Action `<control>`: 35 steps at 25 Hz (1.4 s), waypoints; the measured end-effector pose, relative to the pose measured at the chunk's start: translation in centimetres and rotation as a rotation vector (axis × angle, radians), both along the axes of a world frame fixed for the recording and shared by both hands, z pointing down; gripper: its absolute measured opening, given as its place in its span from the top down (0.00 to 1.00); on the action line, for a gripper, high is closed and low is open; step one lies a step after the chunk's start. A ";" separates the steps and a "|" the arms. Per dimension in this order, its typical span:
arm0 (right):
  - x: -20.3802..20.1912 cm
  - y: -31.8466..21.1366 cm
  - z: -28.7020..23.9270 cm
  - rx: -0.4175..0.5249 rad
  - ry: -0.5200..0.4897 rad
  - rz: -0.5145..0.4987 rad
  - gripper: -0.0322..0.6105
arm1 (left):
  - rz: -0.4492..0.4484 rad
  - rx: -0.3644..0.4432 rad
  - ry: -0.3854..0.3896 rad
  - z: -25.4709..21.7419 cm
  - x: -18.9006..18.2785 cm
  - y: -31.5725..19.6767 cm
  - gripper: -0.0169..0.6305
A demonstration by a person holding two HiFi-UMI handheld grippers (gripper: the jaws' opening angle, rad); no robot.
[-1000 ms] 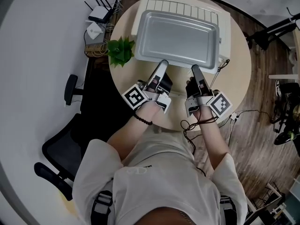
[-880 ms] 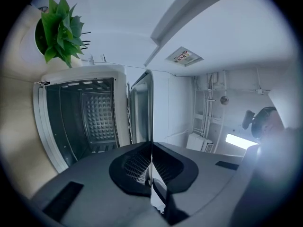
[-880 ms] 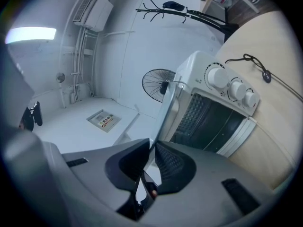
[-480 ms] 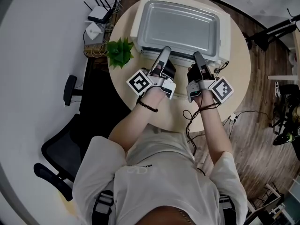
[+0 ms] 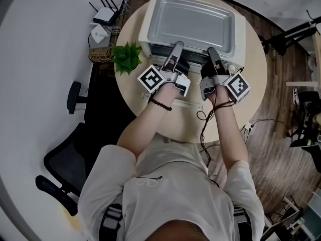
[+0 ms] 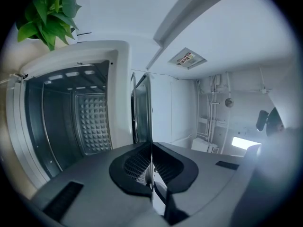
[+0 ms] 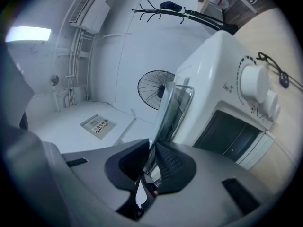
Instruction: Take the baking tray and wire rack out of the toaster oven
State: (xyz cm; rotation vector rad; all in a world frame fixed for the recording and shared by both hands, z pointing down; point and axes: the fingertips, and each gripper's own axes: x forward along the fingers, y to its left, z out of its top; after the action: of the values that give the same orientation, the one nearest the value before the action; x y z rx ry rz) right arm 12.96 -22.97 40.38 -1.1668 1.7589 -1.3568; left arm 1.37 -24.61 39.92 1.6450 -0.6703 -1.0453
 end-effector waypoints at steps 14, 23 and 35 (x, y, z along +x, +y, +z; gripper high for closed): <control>-0.7 1.3 -0.7 0.012 -0.029 -0.028 0.76 | 0.022 0.030 -0.043 -0.9 -0.2 1.6 0.76; -1.3 3.9 -0.7 0.005 -0.024 -0.049 0.75 | 0.045 -0.008 -0.066 0.0 -0.9 3.5 0.74; 4.4 13.5 2.0 0.057 0.463 0.043 0.83 | -0.026 0.209 -0.518 -0.1 -7.5 10.1 0.93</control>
State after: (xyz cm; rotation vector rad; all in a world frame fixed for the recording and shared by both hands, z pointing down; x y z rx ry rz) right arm 17.37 -9.50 42.34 -1.5690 2.0546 -1.0585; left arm -6.09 -14.50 39.81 2.1227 -0.9433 -0.7228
